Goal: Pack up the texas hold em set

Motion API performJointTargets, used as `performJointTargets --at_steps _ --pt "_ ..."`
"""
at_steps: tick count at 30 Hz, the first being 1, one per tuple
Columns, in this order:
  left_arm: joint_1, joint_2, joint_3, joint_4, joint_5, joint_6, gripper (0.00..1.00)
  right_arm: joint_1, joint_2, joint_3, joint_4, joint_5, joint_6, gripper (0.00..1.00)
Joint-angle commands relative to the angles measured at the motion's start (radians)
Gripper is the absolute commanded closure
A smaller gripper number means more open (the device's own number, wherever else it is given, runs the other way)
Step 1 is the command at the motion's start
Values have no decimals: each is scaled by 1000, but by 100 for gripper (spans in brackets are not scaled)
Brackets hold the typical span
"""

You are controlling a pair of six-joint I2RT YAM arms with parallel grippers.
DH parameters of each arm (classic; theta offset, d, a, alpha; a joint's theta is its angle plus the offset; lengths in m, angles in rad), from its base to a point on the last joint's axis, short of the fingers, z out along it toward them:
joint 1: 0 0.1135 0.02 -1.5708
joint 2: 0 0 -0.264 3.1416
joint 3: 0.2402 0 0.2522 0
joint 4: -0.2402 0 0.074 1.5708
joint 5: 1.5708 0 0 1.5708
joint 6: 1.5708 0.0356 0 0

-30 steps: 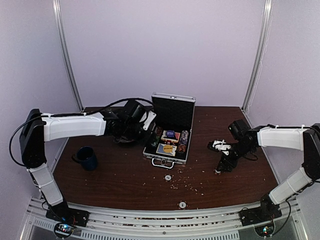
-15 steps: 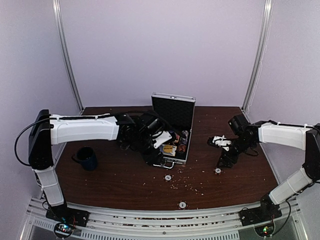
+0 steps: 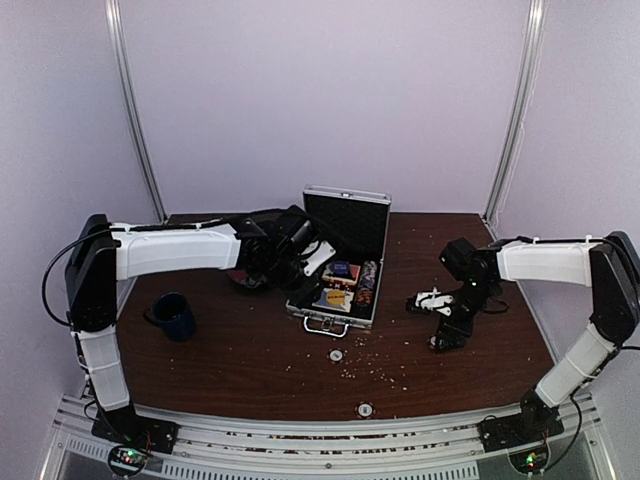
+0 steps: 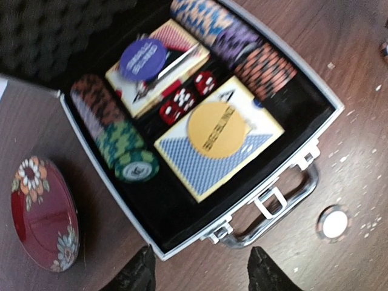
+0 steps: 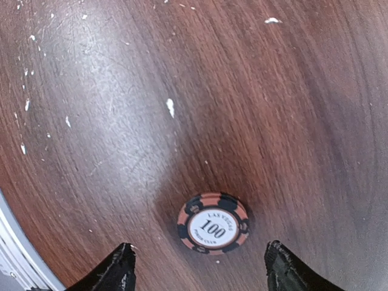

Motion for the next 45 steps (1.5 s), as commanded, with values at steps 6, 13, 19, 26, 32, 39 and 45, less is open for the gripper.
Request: performJointTargets --at_steps 6,13,19,26,32,39,45 --pt "40 -79 -78 88 16 -10 46 75 79 41 29 90 67 34" --pt "40 -91 -84 88 7 -10 46 87 127 46 37 140 80 39" --pt "39 -90 -86 88 8 -9 46 88 122 48 32 142 83 41" --pt "39 -89 -86 86 18 -6 46 87 132 43 -2 170 81 41" --pt "40 -94 -87 86 19 -5 46 87 157 48 -30 149 77 53" --pt "39 -98 -86 78 1 0 47 106 166 121 -51 90 80 66" --pt "80 -142 -85 74 -38 -9 47 203 140 265 -67 99 79 68"
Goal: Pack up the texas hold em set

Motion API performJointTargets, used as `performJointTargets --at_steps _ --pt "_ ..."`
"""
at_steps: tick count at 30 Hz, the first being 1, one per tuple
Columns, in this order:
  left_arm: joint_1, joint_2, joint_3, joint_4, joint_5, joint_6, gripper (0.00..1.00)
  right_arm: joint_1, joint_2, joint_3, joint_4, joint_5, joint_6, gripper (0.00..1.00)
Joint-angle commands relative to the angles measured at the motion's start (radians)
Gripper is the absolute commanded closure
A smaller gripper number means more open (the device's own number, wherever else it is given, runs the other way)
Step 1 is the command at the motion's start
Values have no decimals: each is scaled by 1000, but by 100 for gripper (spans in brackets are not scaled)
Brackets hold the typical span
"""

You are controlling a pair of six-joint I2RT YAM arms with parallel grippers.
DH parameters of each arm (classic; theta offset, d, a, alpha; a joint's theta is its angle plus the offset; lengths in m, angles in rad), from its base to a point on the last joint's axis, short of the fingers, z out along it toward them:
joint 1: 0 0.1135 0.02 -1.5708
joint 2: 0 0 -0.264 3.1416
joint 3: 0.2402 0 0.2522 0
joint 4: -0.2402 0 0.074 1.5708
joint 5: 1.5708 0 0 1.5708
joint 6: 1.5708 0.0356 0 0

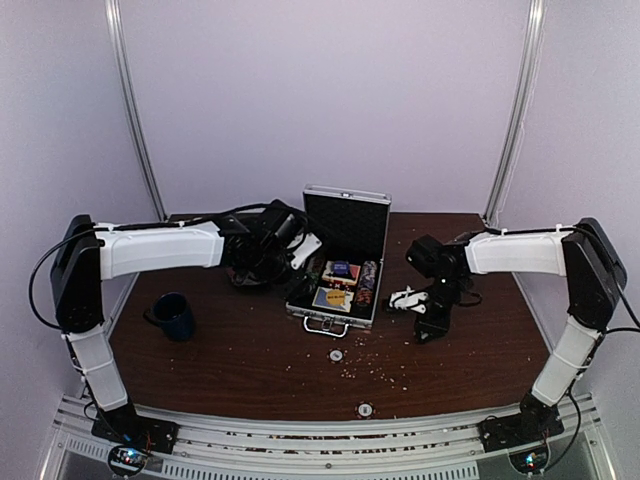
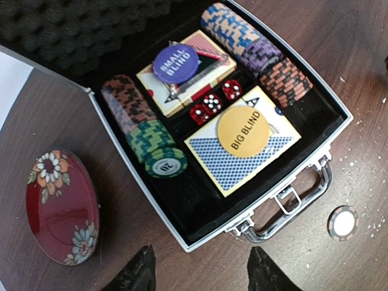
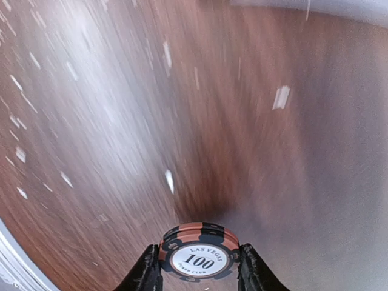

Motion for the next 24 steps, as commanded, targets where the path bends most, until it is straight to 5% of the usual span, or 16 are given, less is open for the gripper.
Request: performJointTargets --at_steps 1,10,24 --pt "48 -79 -5 24 -28 -11 47 78 -19 133 -13 -3 4 68" --pt "142 -152 -19 45 -32 -35 47 185 51 322 111 100 66 68" --pt "164 -163 -22 46 -26 -39 47 247 204 339 288 345 86 68"
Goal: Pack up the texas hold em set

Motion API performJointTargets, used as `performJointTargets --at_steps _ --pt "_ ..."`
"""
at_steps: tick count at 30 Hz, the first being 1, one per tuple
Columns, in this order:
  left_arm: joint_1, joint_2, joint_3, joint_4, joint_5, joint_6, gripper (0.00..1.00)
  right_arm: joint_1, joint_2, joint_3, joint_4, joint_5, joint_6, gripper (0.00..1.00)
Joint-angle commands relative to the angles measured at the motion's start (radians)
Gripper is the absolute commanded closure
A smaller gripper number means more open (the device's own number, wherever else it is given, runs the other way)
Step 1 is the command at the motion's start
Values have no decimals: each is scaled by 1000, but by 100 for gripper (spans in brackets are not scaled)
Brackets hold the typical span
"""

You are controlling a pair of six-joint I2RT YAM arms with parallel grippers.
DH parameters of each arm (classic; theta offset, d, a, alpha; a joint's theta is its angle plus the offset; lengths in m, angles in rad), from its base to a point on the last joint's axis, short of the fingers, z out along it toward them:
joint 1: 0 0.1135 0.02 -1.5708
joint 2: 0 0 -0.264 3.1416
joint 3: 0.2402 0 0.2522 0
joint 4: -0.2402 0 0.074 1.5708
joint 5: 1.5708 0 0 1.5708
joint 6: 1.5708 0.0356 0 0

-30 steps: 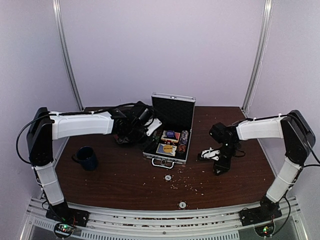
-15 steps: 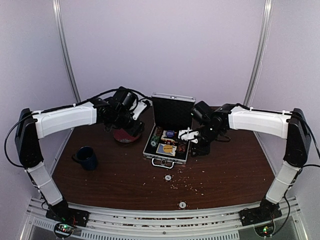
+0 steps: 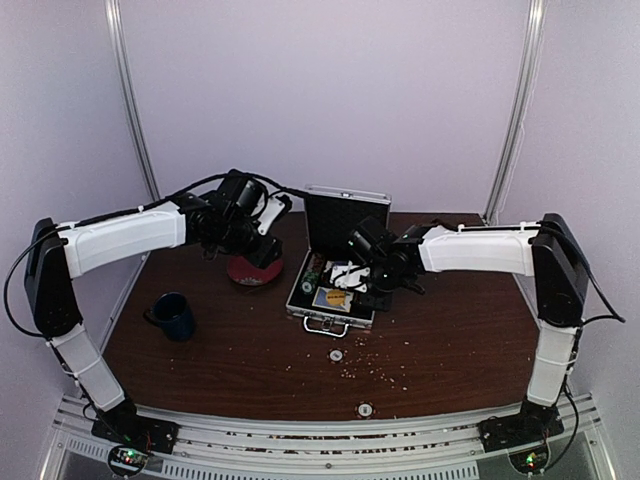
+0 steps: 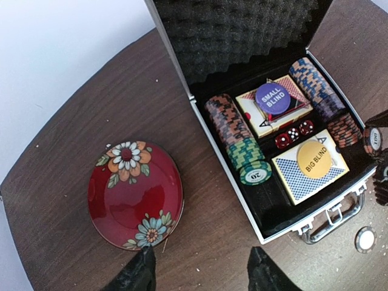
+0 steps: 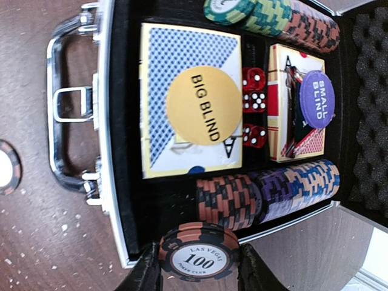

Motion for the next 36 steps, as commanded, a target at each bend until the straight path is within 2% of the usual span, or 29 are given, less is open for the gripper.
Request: performJointTargets --at_steps 1,22,29,36 --pt "13 -20 -8 40 6 -12 47 9 31 10 75 92 30 68" --pt "29 -13 -5 39 39 -16 47 12 92 -1 91 112 21 64" --pt "30 -14 -5 39 51 -15 47 13 67 -15 91 119 16 50" --pt "30 -13 -5 40 55 -15 47 13 72 6 76 100 26 48"
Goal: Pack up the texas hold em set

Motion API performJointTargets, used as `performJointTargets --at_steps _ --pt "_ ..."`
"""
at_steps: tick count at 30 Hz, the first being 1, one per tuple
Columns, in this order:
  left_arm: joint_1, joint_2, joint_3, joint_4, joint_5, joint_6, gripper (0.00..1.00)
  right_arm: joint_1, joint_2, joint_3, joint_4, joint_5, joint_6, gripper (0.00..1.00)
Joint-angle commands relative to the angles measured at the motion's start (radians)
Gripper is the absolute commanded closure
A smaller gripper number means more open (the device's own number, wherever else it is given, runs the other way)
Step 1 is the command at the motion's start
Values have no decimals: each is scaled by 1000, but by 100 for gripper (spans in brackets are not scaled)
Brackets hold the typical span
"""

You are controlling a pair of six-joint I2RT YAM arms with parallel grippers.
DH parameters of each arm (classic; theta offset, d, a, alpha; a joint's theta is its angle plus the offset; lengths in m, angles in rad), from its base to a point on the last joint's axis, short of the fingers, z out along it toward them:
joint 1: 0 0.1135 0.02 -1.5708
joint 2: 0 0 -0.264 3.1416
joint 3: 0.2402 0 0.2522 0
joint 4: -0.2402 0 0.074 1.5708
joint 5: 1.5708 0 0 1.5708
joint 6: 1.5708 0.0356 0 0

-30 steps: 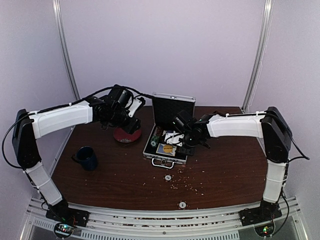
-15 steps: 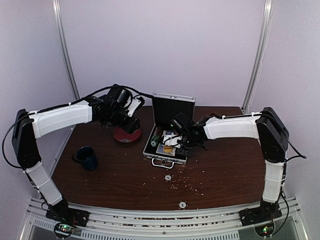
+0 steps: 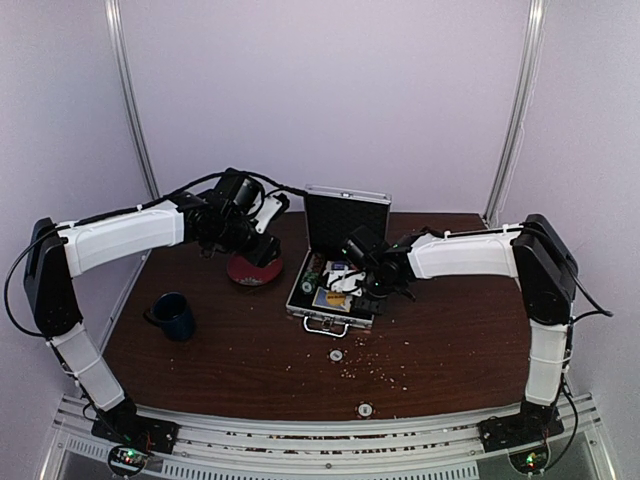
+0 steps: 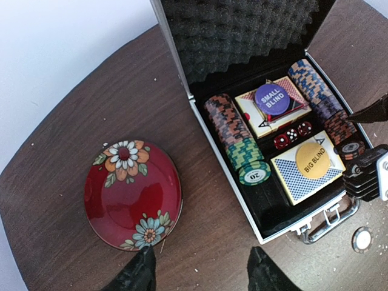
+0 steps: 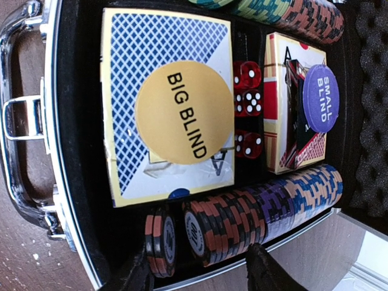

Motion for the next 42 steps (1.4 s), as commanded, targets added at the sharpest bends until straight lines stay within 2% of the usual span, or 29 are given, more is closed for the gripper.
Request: performJointTargets --at_steps 1,17,29,42 --pt "8 -14 -4 38 17 -9 47 4 -4 10 -17 7 11 48" --pt "9 -6 -4 37 31 -9 47 -29 25 95 -32 18 64 48" --pt "9 2 -1 31 51 -8 47 -42 20 97 -48 -15 75 48" --pt "9 2 -2 31 51 -10 47 -47 -26 88 -57 -39 99 43"
